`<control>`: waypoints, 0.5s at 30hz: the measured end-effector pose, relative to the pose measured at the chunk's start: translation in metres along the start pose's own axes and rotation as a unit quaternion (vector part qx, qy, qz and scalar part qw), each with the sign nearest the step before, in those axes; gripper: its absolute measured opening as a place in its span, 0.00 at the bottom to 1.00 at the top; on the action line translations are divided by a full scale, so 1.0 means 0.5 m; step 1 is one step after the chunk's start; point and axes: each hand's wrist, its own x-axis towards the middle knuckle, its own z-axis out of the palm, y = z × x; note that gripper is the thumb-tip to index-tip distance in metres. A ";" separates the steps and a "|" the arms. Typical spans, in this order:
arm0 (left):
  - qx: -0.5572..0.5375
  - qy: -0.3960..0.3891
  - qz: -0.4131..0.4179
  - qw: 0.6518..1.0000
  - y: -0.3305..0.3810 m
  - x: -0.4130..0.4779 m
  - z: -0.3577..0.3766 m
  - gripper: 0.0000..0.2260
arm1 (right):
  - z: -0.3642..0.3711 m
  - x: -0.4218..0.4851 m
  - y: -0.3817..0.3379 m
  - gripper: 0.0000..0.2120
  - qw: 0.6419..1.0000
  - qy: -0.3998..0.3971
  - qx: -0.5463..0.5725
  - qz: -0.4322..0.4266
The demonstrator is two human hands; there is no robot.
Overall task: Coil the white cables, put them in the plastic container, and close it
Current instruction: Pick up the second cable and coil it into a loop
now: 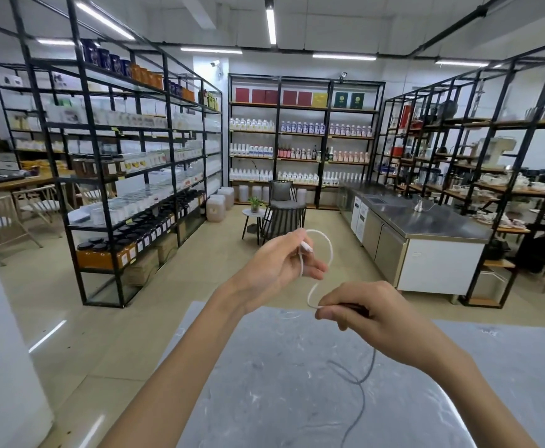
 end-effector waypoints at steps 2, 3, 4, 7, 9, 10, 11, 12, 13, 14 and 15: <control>0.004 -0.023 -0.018 1.000 -0.005 0.000 -0.001 0.11 | 0.006 -0.004 0.002 0.08 1.000 -0.009 0.013 0.007; 0.014 -0.025 -0.022 0.999 -0.009 0.000 -0.001 0.08 | 0.008 -0.006 0.003 0.08 1.000 -0.015 0.019 0.009; 0.016 -0.022 -0.026 0.999 -0.013 0.001 -0.001 0.06 | 0.009 -0.006 0.003 0.08 0.999 -0.021 0.022 0.013; -0.063 -0.030 -0.047 0.996 -0.020 -0.002 -0.007 0.08 | 0.011 -0.008 0.007 0.08 0.999 -0.025 0.016 0.025; -0.183 -0.038 -0.081 0.979 -0.020 -0.005 -0.012 0.09 | 0.015 -0.011 0.021 0.08 0.999 -0.004 0.004 0.035; -0.238 -0.036 -0.098 0.966 -0.020 -0.007 -0.012 0.09 | 0.017 -0.011 0.036 0.09 0.998 0.008 -0.023 0.051; -0.273 -0.034 -0.112 0.955 -0.020 -0.009 -0.013 0.09 | 0.019 -0.009 0.054 0.09 0.995 0.006 -0.062 0.074; -0.285 -0.032 -0.126 0.950 -0.020 -0.010 -0.012 0.09 | 0.021 -0.004 0.072 0.09 0.988 -0.010 -0.107 0.108; -0.274 -0.029 -0.135 0.952 -0.022 -0.010 -0.011 0.09 | 0.023 0.001 0.090 0.09 0.980 -0.025 -0.135 0.141; -0.244 -0.023 -0.141 0.959 -0.026 -0.009 -0.008 0.09 | 0.024 0.007 0.104 0.10 0.978 -0.027 -0.121 0.166; -0.207 -0.017 -0.144 0.967 -0.030 -0.009 -0.003 0.10 | 0.024 0.013 0.111 0.16 0.983 -0.008 -0.049 0.177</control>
